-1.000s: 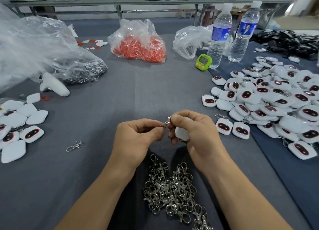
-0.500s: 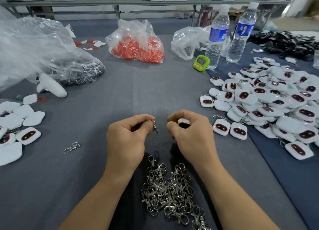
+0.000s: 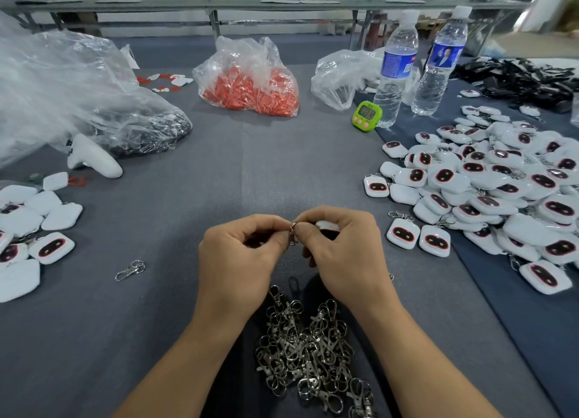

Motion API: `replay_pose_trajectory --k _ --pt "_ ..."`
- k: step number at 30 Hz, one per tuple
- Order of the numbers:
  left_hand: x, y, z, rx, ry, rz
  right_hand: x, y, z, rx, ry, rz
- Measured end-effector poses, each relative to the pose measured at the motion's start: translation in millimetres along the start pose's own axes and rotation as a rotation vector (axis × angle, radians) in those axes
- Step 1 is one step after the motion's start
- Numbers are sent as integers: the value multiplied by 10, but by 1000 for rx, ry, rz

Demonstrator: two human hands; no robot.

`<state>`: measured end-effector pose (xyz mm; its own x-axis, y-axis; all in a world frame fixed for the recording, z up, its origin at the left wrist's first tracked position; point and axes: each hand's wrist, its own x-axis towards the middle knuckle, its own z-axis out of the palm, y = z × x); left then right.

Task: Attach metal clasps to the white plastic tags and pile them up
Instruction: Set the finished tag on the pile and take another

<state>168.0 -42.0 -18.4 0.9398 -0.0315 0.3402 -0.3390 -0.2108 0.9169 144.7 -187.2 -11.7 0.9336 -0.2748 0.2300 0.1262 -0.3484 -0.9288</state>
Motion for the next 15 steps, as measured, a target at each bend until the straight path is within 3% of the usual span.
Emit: replay_pose_trajectory --k 15 --pt "-3 42 -19 -21 -80 -8 -5 4 -60 -21 -15 -100"
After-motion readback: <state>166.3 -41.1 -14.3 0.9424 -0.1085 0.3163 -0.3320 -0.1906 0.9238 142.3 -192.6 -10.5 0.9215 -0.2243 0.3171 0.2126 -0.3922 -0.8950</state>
